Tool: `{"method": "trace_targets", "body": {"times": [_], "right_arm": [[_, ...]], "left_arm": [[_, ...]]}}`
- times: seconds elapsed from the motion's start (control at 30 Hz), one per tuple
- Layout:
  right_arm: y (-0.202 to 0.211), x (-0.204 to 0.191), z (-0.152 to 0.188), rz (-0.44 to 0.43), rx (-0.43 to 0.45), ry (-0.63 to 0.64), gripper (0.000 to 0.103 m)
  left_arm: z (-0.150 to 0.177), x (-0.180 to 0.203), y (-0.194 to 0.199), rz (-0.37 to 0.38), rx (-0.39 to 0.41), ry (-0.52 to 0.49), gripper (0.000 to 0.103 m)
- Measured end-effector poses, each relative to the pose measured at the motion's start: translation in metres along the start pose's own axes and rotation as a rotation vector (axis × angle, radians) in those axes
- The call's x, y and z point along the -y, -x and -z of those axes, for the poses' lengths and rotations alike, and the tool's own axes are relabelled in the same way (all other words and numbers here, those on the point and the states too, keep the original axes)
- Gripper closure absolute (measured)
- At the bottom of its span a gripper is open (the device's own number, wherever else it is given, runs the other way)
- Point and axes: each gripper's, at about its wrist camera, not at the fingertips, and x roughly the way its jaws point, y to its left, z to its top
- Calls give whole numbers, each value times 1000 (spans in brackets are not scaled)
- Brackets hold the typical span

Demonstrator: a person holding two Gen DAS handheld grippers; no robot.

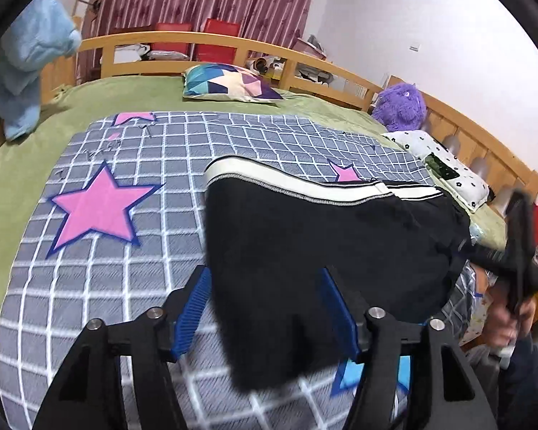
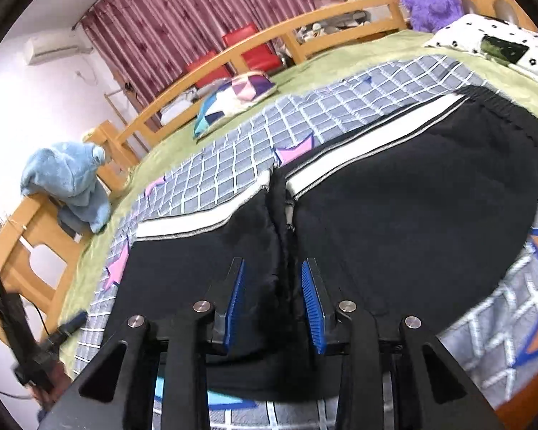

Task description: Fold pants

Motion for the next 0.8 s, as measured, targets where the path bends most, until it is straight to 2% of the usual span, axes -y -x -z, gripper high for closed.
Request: {"method": "trace_targets", "body": {"times": [0.07, 0.1, 0.13, 0.17, 0.23, 0.33, 0.37, 0.43, 0.47, 0.5, 0.6, 0.73, 0.8], "right_arm": [[-31, 6, 10, 67, -129, 16, 72], [-42, 13, 22, 69, -155, 3, 72], [-40, 15, 25, 56, -121, 9, 72], [-36, 13, 26, 51, -115, 30, 68], [-29, 14, 22, 36, -126, 24, 66], [-10, 18, 14, 30, -109, 23, 64], [-4, 20, 12, 35, -95, 28, 59], [19, 32, 4, 104, -22, 37, 55], [25, 40, 1, 141, 6, 32, 47], [36, 55, -4, 198, 53, 9, 41], [47, 97, -15, 307, 98, -88, 39], [43, 157, -22, 352, 94, -248, 39], [33, 184, -25, 321, 86, -332, 39]], "left_arm": [[7, -1, -24, -33, -68, -4, 40], [14, -2, -34, -32, -102, -2, 39], [27, -6, -53, -41, -188, 2, 39], [35, -10, -61, -37, -218, 14, 39], [36, -13, -53, -16, -171, 31, 39], [16, -17, -44, 33, -155, 75, 39], [11, -19, -44, 32, -149, 81, 39], [-6, -22, -49, 15, -145, 91, 39], [-13, -25, -52, 12, -138, 100, 39], [-22, -30, -57, 12, -129, 124, 39], [-37, -48, -77, 26, -149, 203, 40], [-42, -63, -106, 68, -209, 239, 41], [-41, -64, -118, 99, -238, 238, 41]]}}
